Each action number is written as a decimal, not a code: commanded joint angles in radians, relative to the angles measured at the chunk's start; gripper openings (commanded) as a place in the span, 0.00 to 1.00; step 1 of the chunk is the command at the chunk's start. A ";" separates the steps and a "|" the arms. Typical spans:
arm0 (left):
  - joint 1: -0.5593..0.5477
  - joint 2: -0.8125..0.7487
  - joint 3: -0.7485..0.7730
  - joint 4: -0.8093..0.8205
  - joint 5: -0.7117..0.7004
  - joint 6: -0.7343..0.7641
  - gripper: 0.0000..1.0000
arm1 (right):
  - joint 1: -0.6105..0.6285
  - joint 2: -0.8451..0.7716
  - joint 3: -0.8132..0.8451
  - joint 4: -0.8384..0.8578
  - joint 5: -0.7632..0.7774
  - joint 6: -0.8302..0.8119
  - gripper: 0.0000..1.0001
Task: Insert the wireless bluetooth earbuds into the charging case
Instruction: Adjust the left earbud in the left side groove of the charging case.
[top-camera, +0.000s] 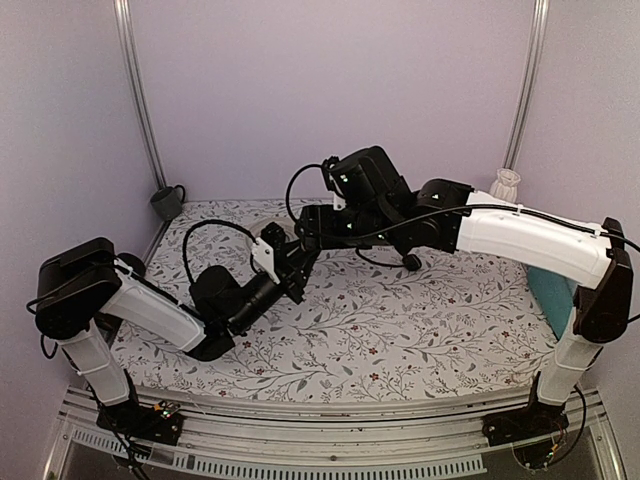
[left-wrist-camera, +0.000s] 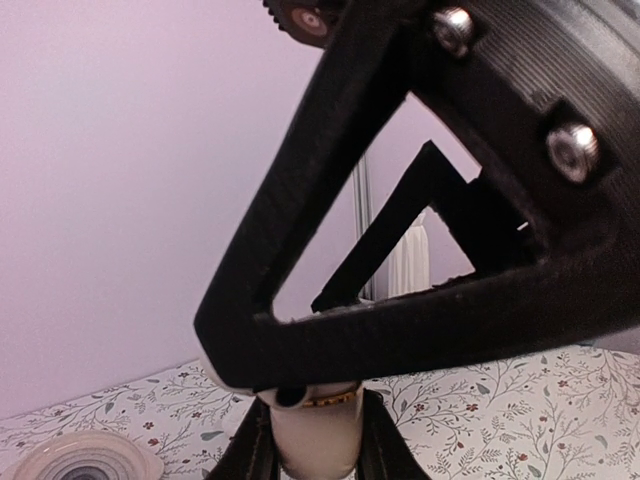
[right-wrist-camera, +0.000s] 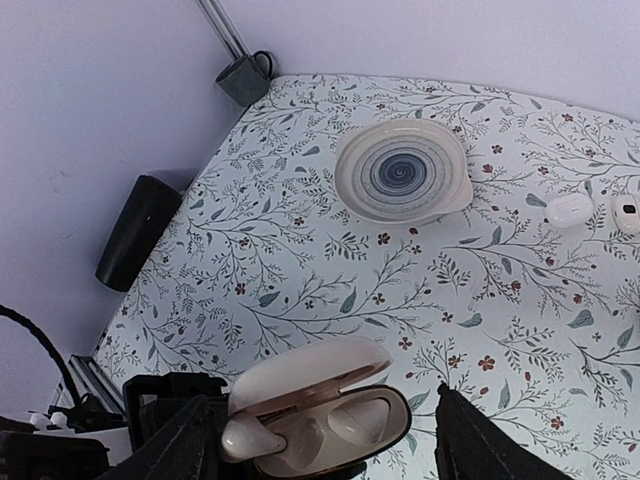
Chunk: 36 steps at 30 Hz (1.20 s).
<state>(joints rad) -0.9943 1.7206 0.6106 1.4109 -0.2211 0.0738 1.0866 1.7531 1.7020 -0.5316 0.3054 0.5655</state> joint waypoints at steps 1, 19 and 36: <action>0.007 -0.023 0.012 0.022 0.002 -0.007 0.00 | 0.007 -0.034 -0.023 -0.014 0.014 0.012 0.74; 0.008 -0.028 0.008 0.031 0.005 -0.006 0.00 | 0.007 -0.066 -0.055 -0.010 0.032 0.022 0.71; 0.008 -0.036 -0.015 0.060 0.017 -0.009 0.00 | 0.005 -0.087 -0.079 -0.007 0.041 0.034 0.71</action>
<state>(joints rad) -0.9936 1.7203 0.6048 1.4086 -0.2134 0.0738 1.0924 1.7073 1.6424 -0.5293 0.3096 0.5877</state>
